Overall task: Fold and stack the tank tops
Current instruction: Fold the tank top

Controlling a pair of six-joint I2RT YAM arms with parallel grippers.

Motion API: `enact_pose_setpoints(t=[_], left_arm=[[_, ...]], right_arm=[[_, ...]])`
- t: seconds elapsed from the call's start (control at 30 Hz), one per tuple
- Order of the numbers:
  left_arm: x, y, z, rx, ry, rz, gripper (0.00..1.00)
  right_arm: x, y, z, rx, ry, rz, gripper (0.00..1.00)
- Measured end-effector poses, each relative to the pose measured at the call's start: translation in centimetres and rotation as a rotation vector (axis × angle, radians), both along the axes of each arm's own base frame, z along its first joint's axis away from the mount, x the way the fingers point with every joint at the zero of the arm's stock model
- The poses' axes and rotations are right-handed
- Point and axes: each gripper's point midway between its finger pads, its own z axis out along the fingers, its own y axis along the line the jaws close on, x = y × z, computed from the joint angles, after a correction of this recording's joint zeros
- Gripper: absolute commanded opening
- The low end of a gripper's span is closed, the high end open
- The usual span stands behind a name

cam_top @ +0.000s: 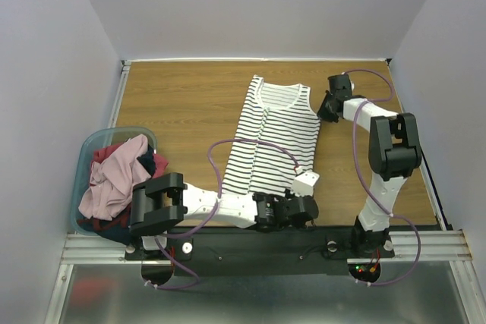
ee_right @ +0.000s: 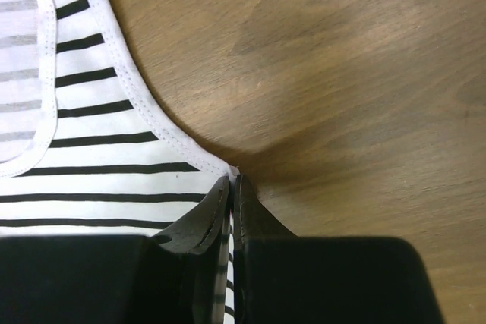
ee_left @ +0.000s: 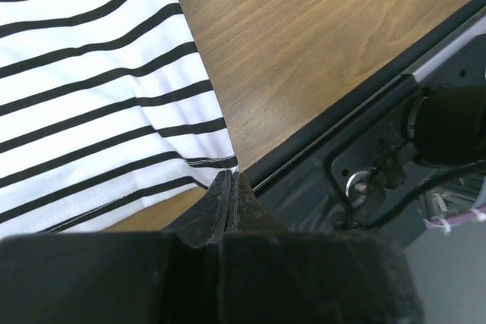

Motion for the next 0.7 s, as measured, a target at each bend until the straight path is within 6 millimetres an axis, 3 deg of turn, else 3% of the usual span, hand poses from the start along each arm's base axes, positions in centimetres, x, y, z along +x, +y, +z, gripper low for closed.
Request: enact_pose_setpoints(t=[0.17,0.3,0.57,0.7], left_arm=[[0.0,0.0,1.1,-0.046,0.004,0.0,0.0],[0.4,0.5,0.8,-0.058,0.02,0.024,0.0],[2.2,4.4,-0.7,-0.057,0.076,0.14,0.0],[2.8,6.0,-0.6,-0.079,0.096,0.202,0.0]], right_arm=[[0.1,0.0,0.9,-0.001,-0.019,-0.001,0.0],[0.2,0.4,1.6,0.016,-0.031,0.006,0.0],[1.1,2.1,3.2,0.054,-0.065,0.025,0.0],[1.9,4.3,4.8,0.076,-0.101,0.056,0.0]])
